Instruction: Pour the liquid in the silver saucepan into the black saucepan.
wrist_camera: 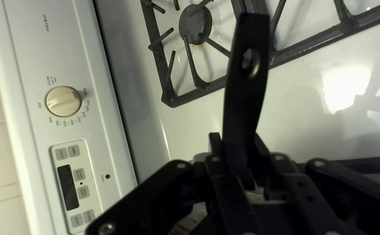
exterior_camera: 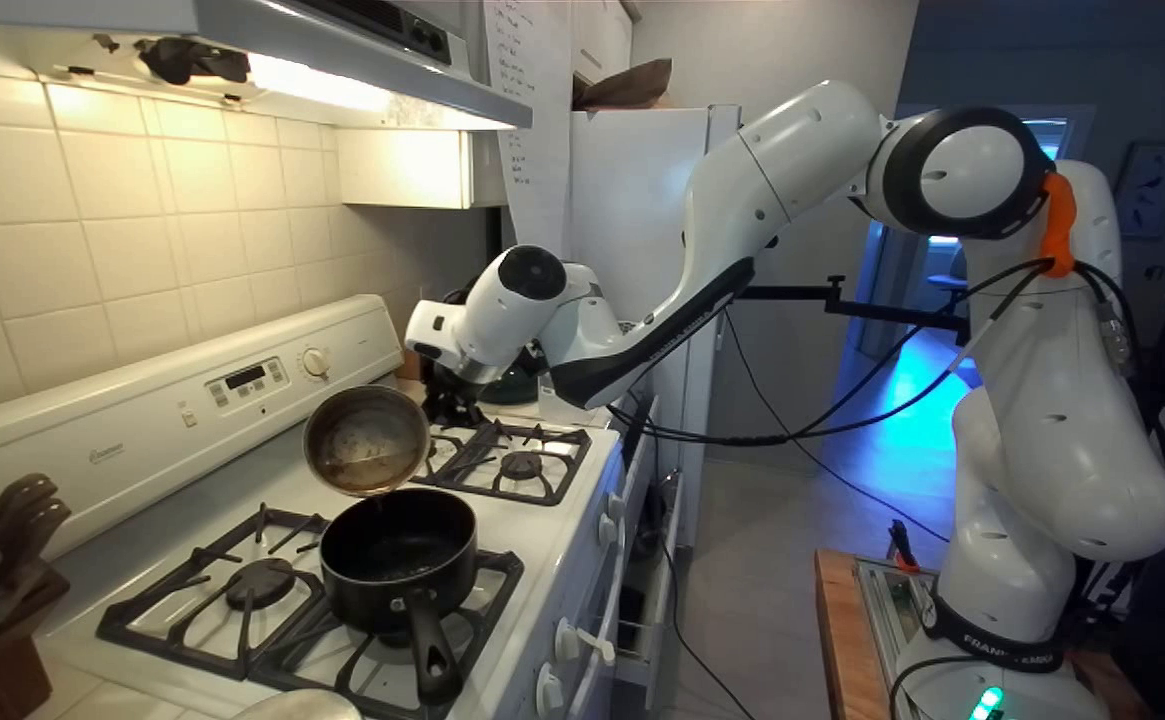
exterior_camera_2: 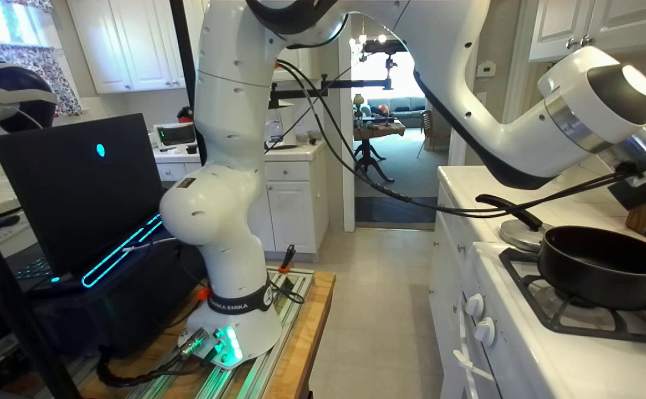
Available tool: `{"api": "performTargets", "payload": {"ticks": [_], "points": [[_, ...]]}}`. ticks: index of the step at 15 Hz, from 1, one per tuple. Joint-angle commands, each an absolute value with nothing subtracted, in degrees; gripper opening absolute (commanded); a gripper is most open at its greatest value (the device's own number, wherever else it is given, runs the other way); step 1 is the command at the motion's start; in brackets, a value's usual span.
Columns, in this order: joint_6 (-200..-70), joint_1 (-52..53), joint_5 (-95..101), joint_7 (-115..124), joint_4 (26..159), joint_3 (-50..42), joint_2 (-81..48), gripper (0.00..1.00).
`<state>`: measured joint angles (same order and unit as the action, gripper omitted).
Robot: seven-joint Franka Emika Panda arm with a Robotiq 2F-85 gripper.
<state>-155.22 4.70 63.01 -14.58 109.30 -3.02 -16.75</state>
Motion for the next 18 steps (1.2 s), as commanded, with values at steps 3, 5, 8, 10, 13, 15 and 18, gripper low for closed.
{"api": "performTargets", "payload": {"ticks": [3, 5, 8, 10, 13, 15, 18], "points": [[-155.75, 5.69, 68.76, -9.11, 110.58, -4.05, -14.34, 0.06], [-155.72, 5.70, 70.48, -7.47, 110.48, -4.07, -14.19, 0.06], [-155.58, 5.59, 72.67, -5.49, 110.64, -3.85, -13.97, 0.06], [-155.48, 5.51, 73.43, -4.84, 110.80, -3.68, -13.92, 0.06], [-155.40, 5.53, 74.62, -3.94, 110.93, -3.58, -13.83, 0.06], [-155.39, 5.63, 74.80, -3.89, 111.19, -3.47, -13.73, 0.06], [-155.42, 5.96, 75.25, -3.80, 111.52, -3.38, -13.63, 0.06]]}}
